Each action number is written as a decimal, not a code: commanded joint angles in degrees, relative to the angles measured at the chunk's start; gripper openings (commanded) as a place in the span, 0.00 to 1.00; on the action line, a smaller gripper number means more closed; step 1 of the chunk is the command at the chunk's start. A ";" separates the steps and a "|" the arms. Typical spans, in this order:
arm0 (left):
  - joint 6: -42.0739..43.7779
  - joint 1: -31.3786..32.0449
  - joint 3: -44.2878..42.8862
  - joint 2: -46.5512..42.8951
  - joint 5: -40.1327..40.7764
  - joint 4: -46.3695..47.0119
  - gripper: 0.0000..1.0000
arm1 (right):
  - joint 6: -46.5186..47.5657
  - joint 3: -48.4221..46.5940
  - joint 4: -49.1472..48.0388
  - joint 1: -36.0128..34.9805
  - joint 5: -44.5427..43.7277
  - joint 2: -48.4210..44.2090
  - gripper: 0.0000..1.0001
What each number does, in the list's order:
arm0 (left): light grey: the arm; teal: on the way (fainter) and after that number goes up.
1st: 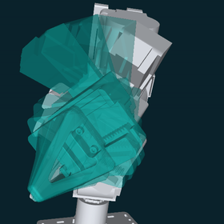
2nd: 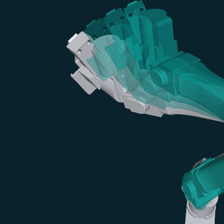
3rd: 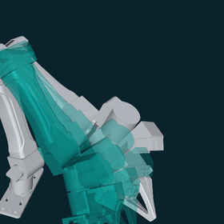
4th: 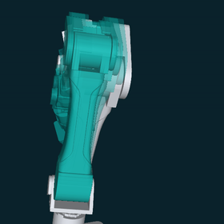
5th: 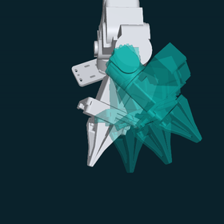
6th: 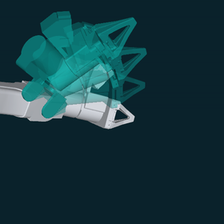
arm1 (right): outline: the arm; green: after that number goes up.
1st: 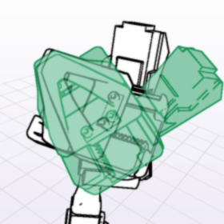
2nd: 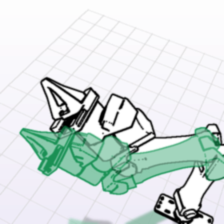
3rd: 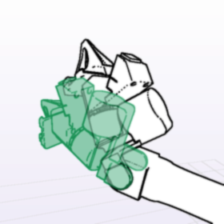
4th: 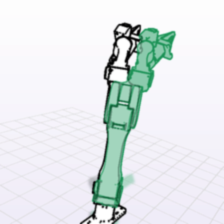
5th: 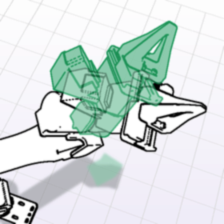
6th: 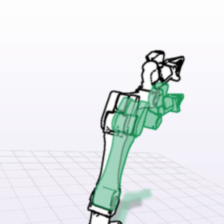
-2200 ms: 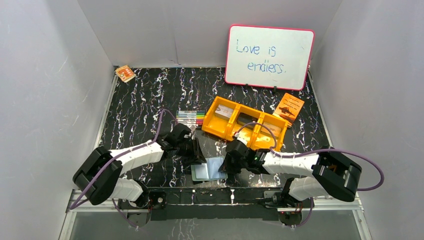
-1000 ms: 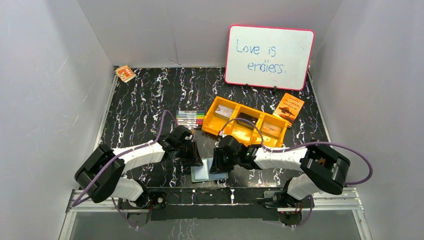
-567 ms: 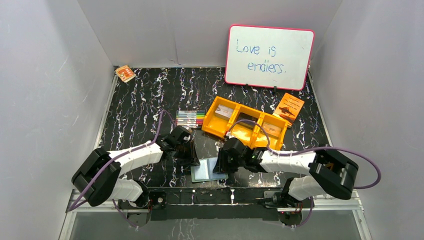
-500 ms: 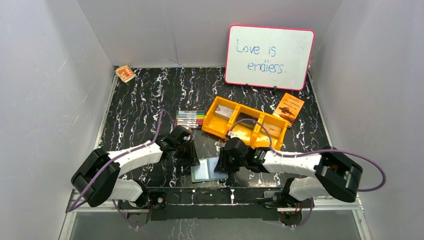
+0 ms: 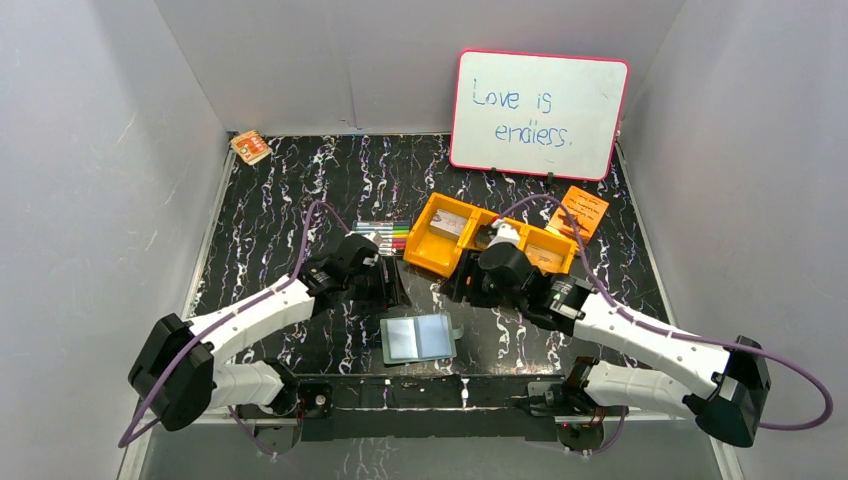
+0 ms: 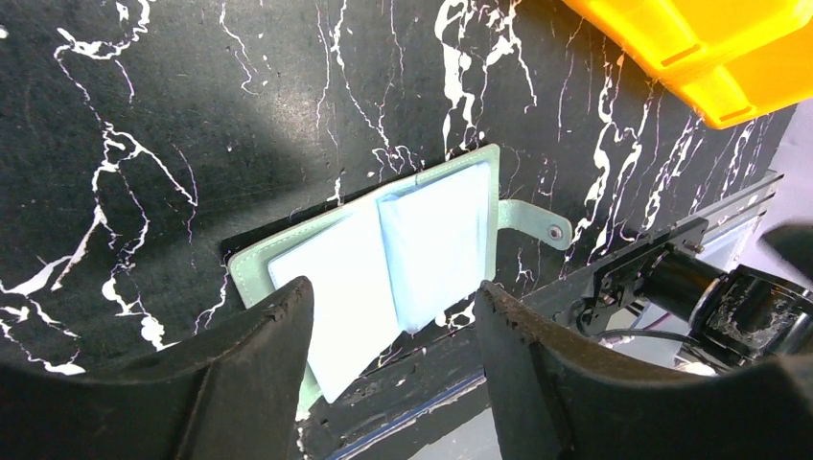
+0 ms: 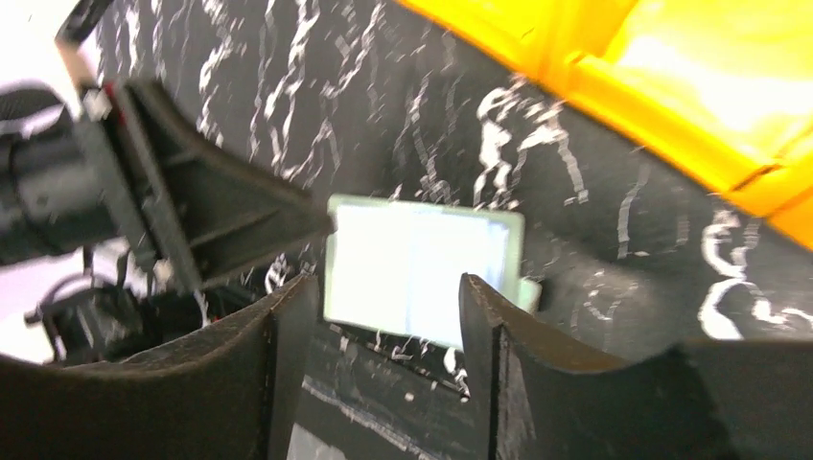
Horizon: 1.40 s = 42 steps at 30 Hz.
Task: Put the credit cards into the card holder
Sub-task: Open the card holder at the center of the board, then adjust the storage box at the center of the board.
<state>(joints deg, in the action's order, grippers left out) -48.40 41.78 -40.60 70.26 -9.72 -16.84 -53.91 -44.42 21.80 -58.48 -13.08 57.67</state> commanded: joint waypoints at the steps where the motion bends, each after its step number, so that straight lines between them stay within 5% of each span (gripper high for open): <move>1: 0.18 0.07 -2.37 -2.67 1.94 -3.51 0.61 | 1.19 -4.54 7.45 5.66 -9.03 -0.36 0.66; 5: -0.82 0.06 -1.37 -4.30 2.35 -4.26 0.62 | 4.27 -8.55 13.14 13.77 -14.78 2.44 0.69; 14: -1.25 0.03 0.08 -9.70 5.48 -7.31 0.63 | 14.77 -8.36 8.75 31.68 -5.54 10.87 0.71; 24: 1.50 0.04 -4.32 -12.65 11.11 -13.72 0.65 | 19.21 -11.33 7.70 33.59 -3.75 20.87 0.67; 42: 0.89 0.06 -1.55 -15.47 11.50 -14.70 0.65 | 31.84 -14.80 3.60 33.64 -2.48 27.98 0.30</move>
<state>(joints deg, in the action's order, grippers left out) -47.55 41.76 -43.44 56.62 1.10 -30.50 -27.88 -56.49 29.54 -24.75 -15.66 84.84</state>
